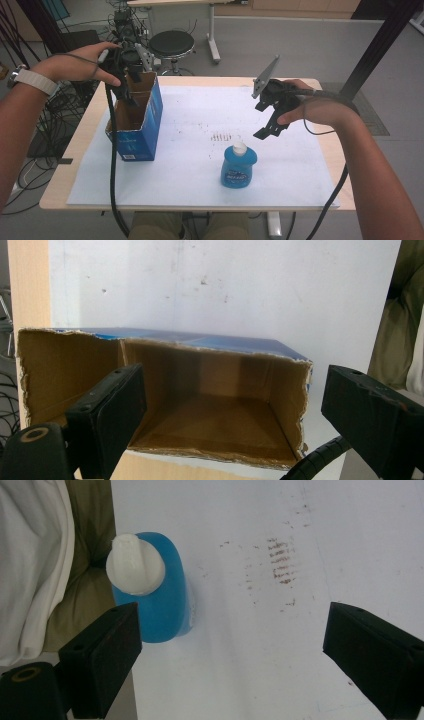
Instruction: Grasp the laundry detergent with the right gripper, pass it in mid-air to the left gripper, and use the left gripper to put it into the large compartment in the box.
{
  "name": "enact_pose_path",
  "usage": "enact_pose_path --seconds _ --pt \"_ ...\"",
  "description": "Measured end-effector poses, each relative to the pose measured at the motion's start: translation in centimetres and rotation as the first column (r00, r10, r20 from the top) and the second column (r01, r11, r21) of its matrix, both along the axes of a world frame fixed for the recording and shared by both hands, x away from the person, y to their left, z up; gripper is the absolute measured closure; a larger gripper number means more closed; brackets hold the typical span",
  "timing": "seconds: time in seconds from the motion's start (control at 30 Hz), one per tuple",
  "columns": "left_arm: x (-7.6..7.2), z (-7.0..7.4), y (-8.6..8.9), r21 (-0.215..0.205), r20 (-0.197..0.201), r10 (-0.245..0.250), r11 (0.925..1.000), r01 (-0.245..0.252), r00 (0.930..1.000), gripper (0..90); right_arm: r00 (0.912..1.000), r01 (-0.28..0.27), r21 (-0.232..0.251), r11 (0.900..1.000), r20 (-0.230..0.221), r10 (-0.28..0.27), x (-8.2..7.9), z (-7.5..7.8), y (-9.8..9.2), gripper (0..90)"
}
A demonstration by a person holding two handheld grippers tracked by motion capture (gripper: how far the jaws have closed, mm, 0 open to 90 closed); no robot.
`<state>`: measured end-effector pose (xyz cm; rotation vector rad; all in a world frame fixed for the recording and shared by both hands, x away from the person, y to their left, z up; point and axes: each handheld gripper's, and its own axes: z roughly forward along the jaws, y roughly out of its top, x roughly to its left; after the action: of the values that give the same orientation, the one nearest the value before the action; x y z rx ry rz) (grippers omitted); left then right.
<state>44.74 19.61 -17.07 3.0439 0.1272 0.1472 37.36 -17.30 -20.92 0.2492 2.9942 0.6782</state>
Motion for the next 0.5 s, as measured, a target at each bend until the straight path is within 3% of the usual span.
enact_pose_path --seconds 0.5 --pt "-0.5 -0.2 0.2 -0.005 0.004 0.010 0.9999 -0.010 0.9999 11.3 0.9993 -0.037 0.023 0.999 -0.009 0.037 -1.7 -0.6 -0.3 7.6"
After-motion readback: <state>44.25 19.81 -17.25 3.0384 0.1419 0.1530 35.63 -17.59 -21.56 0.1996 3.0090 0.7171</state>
